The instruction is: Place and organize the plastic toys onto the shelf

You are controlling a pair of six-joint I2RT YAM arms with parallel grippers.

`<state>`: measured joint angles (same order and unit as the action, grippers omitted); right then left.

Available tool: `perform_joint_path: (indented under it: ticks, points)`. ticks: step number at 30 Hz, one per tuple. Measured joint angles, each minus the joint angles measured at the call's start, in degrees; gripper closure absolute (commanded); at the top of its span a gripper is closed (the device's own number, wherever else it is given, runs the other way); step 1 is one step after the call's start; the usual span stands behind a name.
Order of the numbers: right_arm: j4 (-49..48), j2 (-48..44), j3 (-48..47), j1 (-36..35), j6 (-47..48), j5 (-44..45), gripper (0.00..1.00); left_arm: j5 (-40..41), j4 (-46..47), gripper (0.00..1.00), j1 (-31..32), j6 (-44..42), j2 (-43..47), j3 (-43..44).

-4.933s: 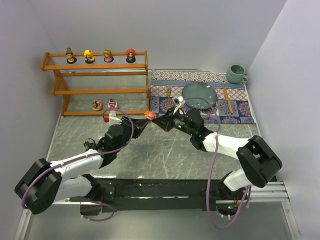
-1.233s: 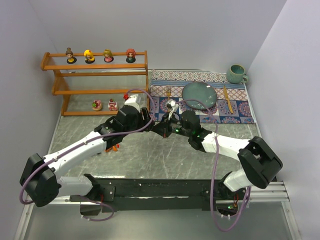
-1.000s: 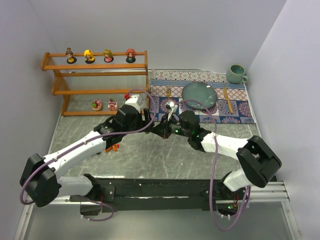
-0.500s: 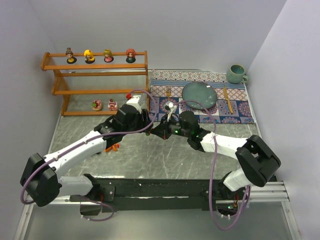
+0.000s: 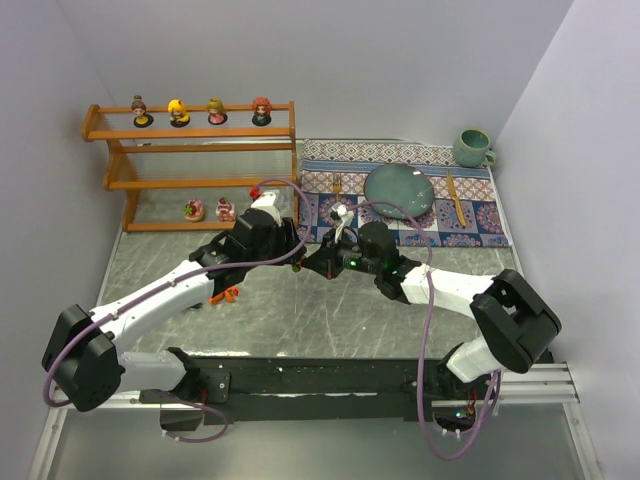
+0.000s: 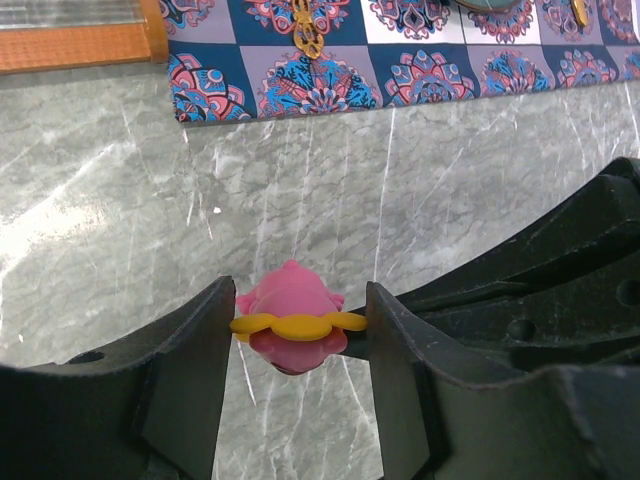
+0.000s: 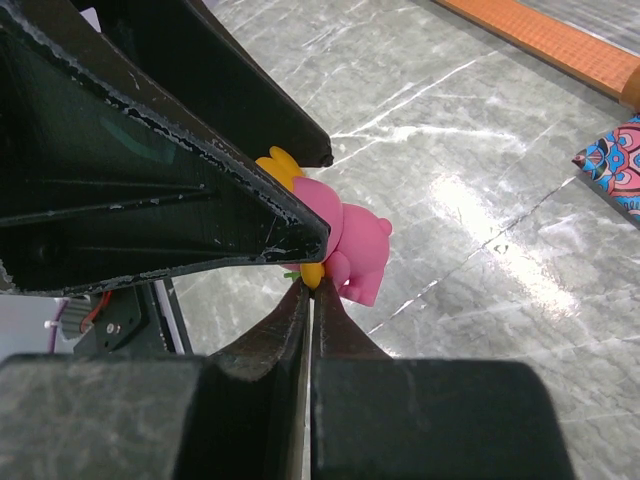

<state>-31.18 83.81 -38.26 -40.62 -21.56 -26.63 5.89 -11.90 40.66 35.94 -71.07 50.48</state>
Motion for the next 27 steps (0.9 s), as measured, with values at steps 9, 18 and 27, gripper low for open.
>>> perform_joint_path:
  ticks: [9, 18, 27]
  points:
    - [-0.15, 0.0, -0.11, 0.0, -0.74, 0.26, 0.32, 4.66, -1.31, 0.98, -0.04, 1.79, 0.02, 0.0]
    - [0.04, -0.28, -0.07, 0.0, -0.63, 2.16, 0.18, 13.51, -2.25, 0.98, -0.09, -0.94, -0.02, 0.02]
    - [3.69, -8.72, 4.81, 0.0, 1.05, 7.13, 0.1, 19.32, 3.82, 0.97, -1.9, -9.16, -8.85, 4.22]
